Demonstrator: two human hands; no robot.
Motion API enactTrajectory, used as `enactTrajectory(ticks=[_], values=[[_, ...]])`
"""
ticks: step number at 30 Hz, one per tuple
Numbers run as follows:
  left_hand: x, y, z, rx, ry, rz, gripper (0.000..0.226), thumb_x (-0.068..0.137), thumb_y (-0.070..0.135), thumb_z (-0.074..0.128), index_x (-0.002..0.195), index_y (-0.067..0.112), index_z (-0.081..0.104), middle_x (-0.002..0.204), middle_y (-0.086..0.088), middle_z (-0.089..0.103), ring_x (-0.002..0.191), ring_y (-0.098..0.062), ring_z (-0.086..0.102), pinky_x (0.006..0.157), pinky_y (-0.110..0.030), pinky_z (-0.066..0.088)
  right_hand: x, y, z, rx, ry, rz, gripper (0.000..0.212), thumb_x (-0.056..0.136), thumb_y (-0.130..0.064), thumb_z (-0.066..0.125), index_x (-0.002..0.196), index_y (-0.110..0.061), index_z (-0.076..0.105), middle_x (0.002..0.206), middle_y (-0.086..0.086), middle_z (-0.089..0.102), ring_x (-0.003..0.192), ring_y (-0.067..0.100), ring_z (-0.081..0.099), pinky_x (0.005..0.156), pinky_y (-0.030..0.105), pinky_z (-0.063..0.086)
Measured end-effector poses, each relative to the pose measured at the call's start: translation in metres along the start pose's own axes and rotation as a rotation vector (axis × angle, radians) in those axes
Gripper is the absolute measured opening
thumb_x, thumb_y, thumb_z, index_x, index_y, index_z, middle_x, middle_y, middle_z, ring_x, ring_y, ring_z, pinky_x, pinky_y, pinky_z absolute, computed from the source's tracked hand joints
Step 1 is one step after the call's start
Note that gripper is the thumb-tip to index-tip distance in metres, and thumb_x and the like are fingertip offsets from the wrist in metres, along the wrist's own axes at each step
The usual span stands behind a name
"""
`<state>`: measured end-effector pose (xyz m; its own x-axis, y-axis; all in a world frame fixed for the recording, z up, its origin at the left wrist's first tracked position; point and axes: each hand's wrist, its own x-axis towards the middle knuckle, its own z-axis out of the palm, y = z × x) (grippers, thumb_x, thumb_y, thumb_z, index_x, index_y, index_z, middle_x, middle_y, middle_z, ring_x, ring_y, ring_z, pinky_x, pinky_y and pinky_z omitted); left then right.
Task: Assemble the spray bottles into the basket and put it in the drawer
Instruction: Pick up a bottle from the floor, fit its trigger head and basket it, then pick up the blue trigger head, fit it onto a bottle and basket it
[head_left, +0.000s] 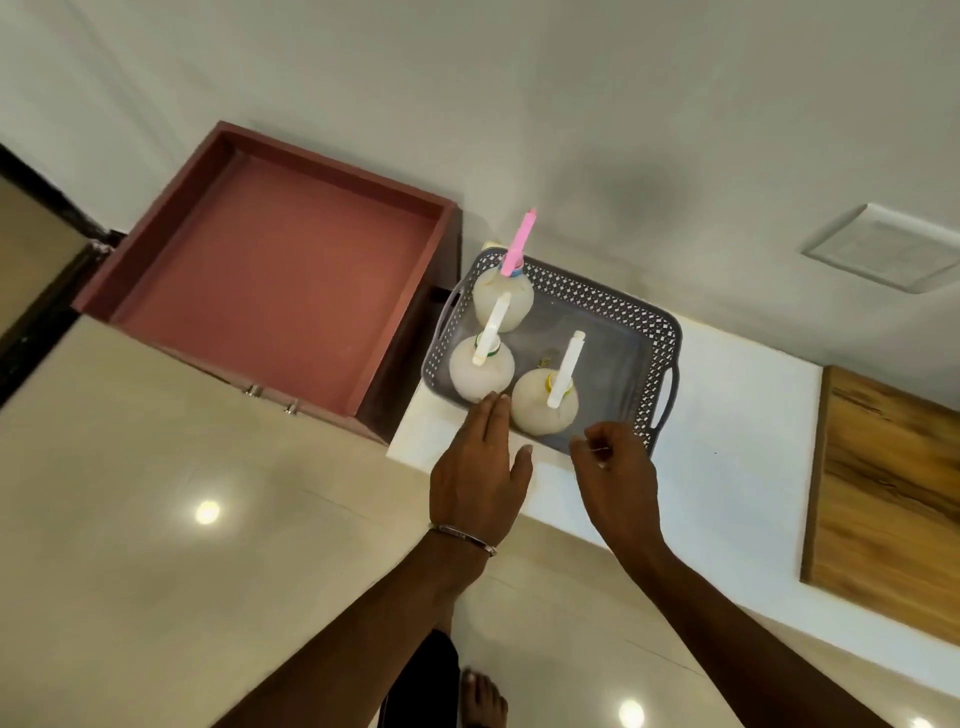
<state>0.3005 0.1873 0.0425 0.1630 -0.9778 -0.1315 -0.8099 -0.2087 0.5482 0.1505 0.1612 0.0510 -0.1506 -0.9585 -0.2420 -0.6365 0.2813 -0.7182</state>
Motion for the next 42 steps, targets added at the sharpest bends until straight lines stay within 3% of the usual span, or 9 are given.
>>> enactTrajectory(ticks=[2,5,8,11,13,18,23,33,42], values=[[-0.025,-0.006,-0.006,-0.003,0.040,-0.022,0.063,0.093,0.045,0.050,0.147,0.017,0.035,0.153,-0.002,0.039,0.143,-0.017,0.033,0.116,-0.033,0.032,-0.024,-0.005,-0.001,-0.035,-0.014,-0.093,0.012,0.090,-0.025,0.067,0.093,-0.016,0.059,0.088,-0.003,0.061,0.081,0.015,0.060,0.065,0.020,0.042],[-0.056,-0.021,-0.019,-0.010,0.090,-0.039,0.066,0.090,0.047,0.053,0.147,0.020,0.033,0.156,-0.002,0.031,0.145,-0.019,0.027,0.116,-0.035,0.030,-0.057,-0.017,0.003,-0.078,-0.147,-0.195,0.023,0.089,-0.035,0.069,0.105,-0.023,0.059,0.100,-0.010,0.062,0.089,0.009,0.061,0.068,0.016,0.042],[-0.088,-0.052,-0.036,-0.022,0.138,-0.058,0.072,0.089,0.055,0.049,0.148,0.022,0.028,0.159,-0.005,0.025,0.145,-0.022,0.027,0.115,-0.040,0.032,-0.083,-0.033,0.021,-0.199,-0.350,-0.359,0.048,0.090,-0.043,0.066,0.132,-0.023,0.053,0.132,-0.007,0.058,0.118,0.012,0.056,0.094,0.026,0.047],[-0.119,-0.095,-0.052,0.001,0.141,-0.169,0.077,0.088,0.060,0.047,0.150,0.024,0.020,0.160,-0.006,0.018,0.147,-0.023,0.019,0.118,-0.043,0.025,-0.105,-0.052,0.048,-0.394,-0.521,-0.550,0.067,0.091,-0.056,0.055,0.147,-0.022,0.040,0.152,-0.003,0.044,0.138,0.017,0.042,0.113,0.031,0.030],[-0.146,-0.133,-0.062,0.026,0.162,-0.264,0.078,0.087,0.055,0.051,0.151,0.024,0.017,0.161,-0.006,0.014,0.148,-0.023,0.015,0.118,-0.043,0.023,-0.123,-0.067,0.074,-0.469,-0.589,-0.663,0.076,0.089,-0.064,0.047,0.149,-0.018,0.037,0.153,0.002,0.044,0.139,0.020,0.042,0.111,0.029,0.026],[-0.224,-0.222,-0.092,0.032,0.243,-0.458,0.079,0.087,0.049,0.054,0.152,0.022,0.017,0.160,-0.009,0.014,0.147,-0.025,0.018,0.117,-0.045,0.024,-0.176,-0.090,0.146,-0.631,-0.729,-0.918,0.082,0.090,-0.059,0.053,0.153,-0.012,0.029,0.157,0.010,0.037,0.144,0.028,0.036,0.112,0.049,0.038],[-0.323,-0.300,-0.113,-0.006,0.319,-0.646,0.079,0.088,0.047,0.055,0.151,0.019,0.019,0.160,-0.012,0.015,0.147,-0.027,0.020,0.117,-0.046,0.023,-0.251,-0.106,0.218,-0.741,-0.811,-1.115,0.084,0.092,-0.056,0.054,0.156,-0.013,0.022,0.160,0.013,0.030,0.148,0.031,0.027,0.114,0.050,0.033],[-0.519,-0.435,-0.122,-0.071,0.358,-0.951,0.078,0.088,0.042,0.055,0.152,0.021,0.017,0.160,-0.012,0.014,0.143,-0.030,0.025,0.116,-0.046,0.025,-0.438,-0.116,0.356,-0.835,-1.012,-1.334,0.083,0.093,-0.057,0.049,0.157,-0.016,0.016,0.161,0.012,0.026,0.149,0.030,0.023,0.111,0.048,0.035],[-0.631,-0.547,-0.081,-0.164,0.254,-1.175,0.073,0.088,0.028,0.055,0.151,0.020,0.019,0.158,-0.011,0.020,0.143,-0.026,0.028,0.112,-0.042,0.030,-0.549,-0.068,0.480,-0.910,-1.239,-1.374,0.082,0.095,-0.053,0.050,0.158,-0.020,0.008,0.164,0.009,0.020,0.150,0.025,0.020,0.117,0.041,0.029]])
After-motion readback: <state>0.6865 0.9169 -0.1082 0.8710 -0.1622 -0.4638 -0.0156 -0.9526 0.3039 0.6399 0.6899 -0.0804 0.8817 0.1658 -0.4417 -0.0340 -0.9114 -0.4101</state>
